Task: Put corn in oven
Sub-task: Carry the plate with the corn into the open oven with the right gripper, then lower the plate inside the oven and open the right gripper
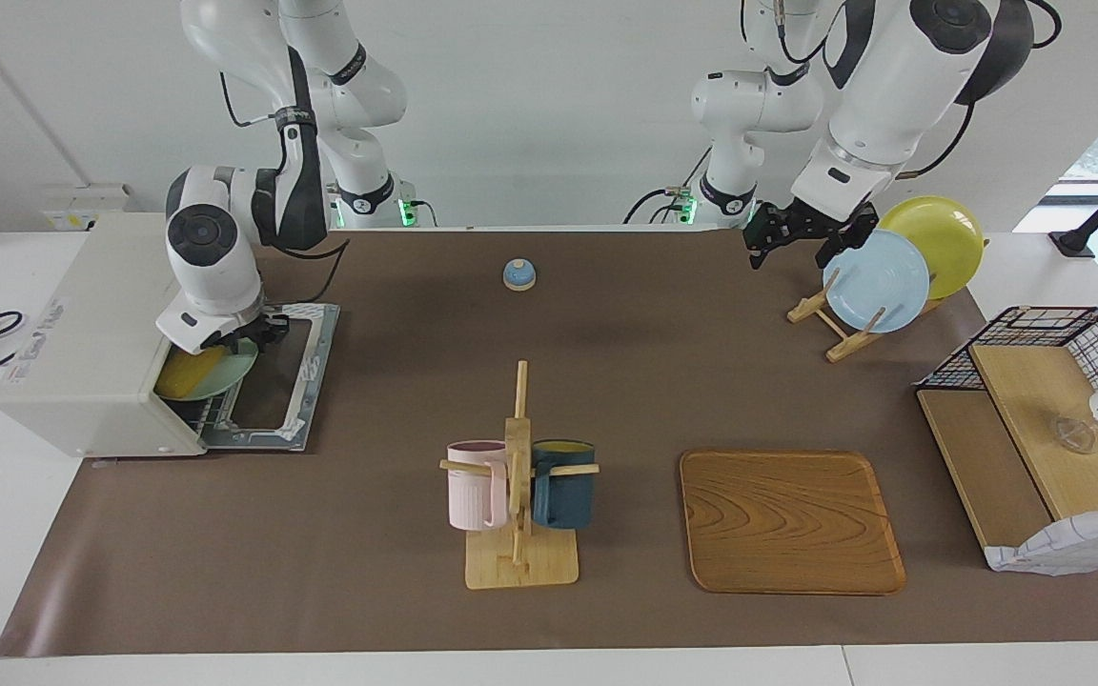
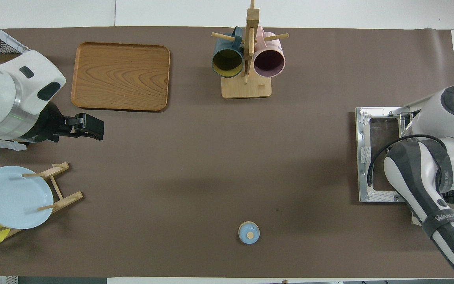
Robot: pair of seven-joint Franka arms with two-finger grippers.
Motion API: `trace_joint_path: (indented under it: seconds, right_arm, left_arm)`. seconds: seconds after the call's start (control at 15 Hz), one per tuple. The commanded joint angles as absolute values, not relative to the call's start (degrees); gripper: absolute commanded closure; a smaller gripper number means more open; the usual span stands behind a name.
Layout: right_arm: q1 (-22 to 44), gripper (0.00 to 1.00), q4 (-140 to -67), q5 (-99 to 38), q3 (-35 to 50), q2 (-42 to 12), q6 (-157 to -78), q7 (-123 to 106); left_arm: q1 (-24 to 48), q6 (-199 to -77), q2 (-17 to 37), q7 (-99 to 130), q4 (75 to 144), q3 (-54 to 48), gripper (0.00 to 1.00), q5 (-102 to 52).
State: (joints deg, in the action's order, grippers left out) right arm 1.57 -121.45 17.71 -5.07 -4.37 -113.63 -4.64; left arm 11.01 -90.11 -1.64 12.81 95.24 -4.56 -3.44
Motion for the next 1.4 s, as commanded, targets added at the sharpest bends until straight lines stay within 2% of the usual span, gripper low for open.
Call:
trace_joint_path:
  seconds: [0.0,0.2,0.27,0.33,0.4,0.53,0.73,1.33]
  right_arm:
    - [3.51,0.58,-117.62,15.03,-4.22,-4.30,-109.10,-5.36]
    - [6.76,0.59,-110.76,14.94,-4.22,-6.41,-102.94,-5.19]
    - [7.81,0.63,-109.35,14.94,-4.22,-6.76,-101.79,-4.05]
    - [9.39,0.76,-108.73,14.85,-4.22,-7.12,-101.43,-2.04]
    - [10.10,0.99,-109.16,14.68,-4.22,-7.12,-102.12,0.59]
    - [10.20,1.00,-112.21,10.13,-4.22,-6.51,-106.23,4.64]
    - [11.59,1.00,-121.79,9.23,-4.22,-5.19,-117.04,7.28]
    - [11.34,1.00,-127.79,9.23,-4.22,-6.15,-124.54,10.46]
  left_arm:
    - [11.60,-88.15,-0.88,12.30,93.16,-4.39,0.00,-2.55]
    - [11.60,-87.80,-0.97,12.30,93.25,-4.57,0.00,-2.46]
    - [11.60,-87.80,-0.88,12.30,93.16,-4.57,0.00,-2.46]
    - [11.60,-87.89,-0.97,12.22,93.16,-4.57,0.00,-2.37]
    - [11.60,-87.89,-0.88,12.13,93.16,-4.57,0.00,-2.20]
    - [11.60,-87.89,-0.97,12.13,93.16,-4.66,0.00,-1.50]
    - [11.60,-87.89,-0.88,12.13,93.16,-4.75,0.00,-1.41]
    - [11.51,-88.07,-1.23,12.39,93.25,-4.92,0.00,-1.41]
